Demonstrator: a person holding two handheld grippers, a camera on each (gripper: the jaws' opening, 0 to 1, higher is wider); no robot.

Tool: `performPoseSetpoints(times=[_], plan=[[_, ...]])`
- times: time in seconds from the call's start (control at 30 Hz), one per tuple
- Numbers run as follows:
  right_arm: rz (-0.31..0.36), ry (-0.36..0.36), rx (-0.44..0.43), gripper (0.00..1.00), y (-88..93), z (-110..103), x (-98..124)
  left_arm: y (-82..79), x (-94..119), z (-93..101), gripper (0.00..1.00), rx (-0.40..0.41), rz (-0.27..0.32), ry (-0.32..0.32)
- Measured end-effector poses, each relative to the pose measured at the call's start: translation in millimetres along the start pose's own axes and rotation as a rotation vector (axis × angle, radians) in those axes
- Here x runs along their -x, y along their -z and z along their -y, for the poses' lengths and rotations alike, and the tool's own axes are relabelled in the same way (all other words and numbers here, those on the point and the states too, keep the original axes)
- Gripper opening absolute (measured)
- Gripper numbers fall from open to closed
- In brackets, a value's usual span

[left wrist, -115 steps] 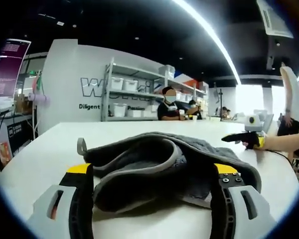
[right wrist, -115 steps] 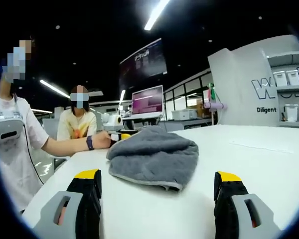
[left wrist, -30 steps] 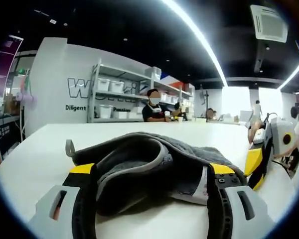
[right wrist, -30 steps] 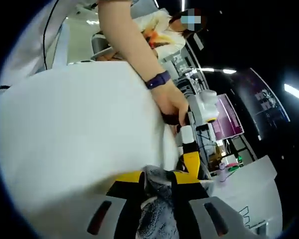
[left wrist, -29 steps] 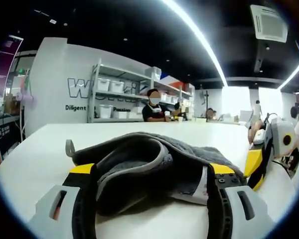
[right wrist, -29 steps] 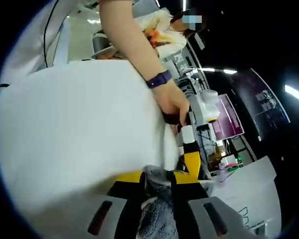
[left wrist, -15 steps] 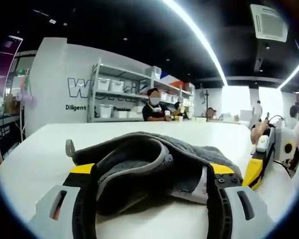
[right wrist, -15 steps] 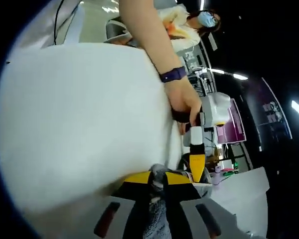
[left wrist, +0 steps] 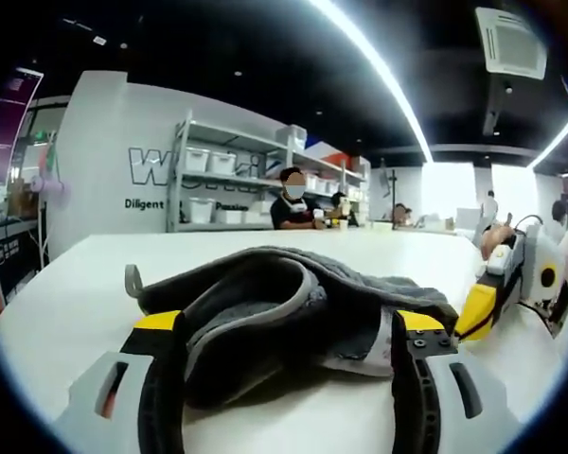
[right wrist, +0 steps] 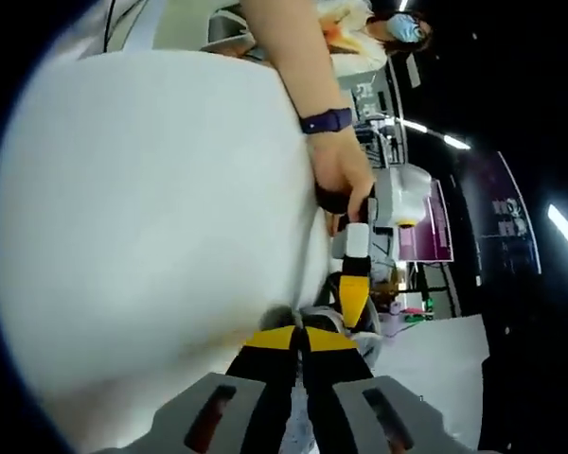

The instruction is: Fold the towel on the table until its edges align and the towel forms a compact rectangular stack.

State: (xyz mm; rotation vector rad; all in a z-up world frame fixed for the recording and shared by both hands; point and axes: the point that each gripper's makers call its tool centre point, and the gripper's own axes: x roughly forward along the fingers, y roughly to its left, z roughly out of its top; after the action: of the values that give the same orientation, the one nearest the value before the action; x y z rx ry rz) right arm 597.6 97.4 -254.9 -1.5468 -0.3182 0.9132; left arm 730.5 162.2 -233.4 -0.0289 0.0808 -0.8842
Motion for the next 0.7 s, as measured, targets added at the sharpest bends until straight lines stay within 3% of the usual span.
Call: performPoseSetpoints(times=[0.7], plan=[[-0.13,0.155,-0.171,0.0,59.5,43,27,1.9,0,0.2,0.87,-0.004,-0.006,-0.001]])
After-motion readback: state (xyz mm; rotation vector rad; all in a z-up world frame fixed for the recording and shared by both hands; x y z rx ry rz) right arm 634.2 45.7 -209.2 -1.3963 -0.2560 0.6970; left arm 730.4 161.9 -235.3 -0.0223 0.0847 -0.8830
